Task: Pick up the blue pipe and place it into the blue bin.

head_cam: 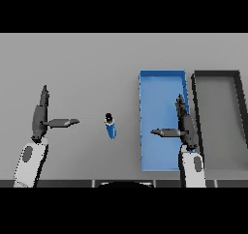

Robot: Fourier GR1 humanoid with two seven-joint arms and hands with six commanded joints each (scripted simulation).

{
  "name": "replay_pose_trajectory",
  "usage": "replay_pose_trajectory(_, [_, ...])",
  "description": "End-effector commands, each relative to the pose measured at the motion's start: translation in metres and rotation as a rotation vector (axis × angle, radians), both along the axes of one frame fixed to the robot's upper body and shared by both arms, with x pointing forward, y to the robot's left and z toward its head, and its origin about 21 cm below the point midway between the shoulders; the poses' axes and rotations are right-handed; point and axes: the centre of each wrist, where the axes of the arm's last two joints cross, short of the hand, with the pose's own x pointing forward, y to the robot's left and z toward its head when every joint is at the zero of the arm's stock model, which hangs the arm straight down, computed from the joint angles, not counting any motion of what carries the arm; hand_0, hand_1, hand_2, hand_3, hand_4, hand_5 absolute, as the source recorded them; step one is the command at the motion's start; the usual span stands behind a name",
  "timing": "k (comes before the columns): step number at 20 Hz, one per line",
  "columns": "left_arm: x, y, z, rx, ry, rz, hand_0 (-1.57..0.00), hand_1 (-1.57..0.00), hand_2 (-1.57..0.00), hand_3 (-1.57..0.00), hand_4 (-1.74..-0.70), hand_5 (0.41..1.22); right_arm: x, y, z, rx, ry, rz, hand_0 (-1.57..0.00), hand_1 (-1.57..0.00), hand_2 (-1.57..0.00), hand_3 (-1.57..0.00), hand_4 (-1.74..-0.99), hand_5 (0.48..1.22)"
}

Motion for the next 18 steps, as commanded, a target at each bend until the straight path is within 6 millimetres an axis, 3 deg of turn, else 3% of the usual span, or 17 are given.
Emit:
replay_pose_trajectory(1, [0.0, 0.0, 0.0, 0.0, -0.004, 0.0, 0.0, 0.0, 0.0, 0.0, -1.07, 0.591, 0.0, 0.0, 0.0, 0.0, 0.0, -0.001, 0.0, 0.0, 0.0, 0.0, -1.225, 0.617])
replay_pose_trajectory(6, [0.002, 0.005, -0.001, 0.002, 0.002, 0.004, 0.0, 0.0, 0.0, 0.0, -1.07, 0.591, 0.003, 0.002, 0.0, -0.004, 0.007, 0.0, 0.0, 0.0, 0.0, 0.0, -1.225, 0.617])
replay_pose_trajectory(7, [0.001, 0.014, 0.006, 0.075, 0.001, -0.166, 0.0, 0.0, 0.0, 0.0, -1.07, 0.591, -0.005, -0.003, 0.002, -0.089, -0.057, 0.057, 0.0, 0.0, 0.0, 0.0, -1.225, 0.617])
replay_pose_trajectory(9, [0.0, 0.026, 0.016, 0.138, 0.015, -0.334, 0.0, 0.0, 0.0, 0.0, -1.07, 0.589, -0.014, -0.003, 0.009, -0.182, -0.098, 0.121, 0.0, 0.0, 0.0, 0.0, -1.225, 0.618])
replay_pose_trajectory(13, [0.0, 0.034, 0.016, 0.155, 0.043, -0.415, 0.0, 0.0, 0.0, 0.0, -1.08, 0.596, -0.024, -0.006, 0.014, -0.263, -0.092, 0.136, 0.0, 0.0, 0.0, 0.0, -1.203, 0.614])
replay_pose_trajectory(18, [-0.009, 0.03, 0.022, 0.129, 0.038, -0.56, 0.0, 0.0, 0.0, 0.0, -1.1, 0.583, -0.017, -0.002, 0.014, -0.28, -0.08, 0.131, 0.0, 0.0, 0.0, 0.0, -1.187, 0.6])
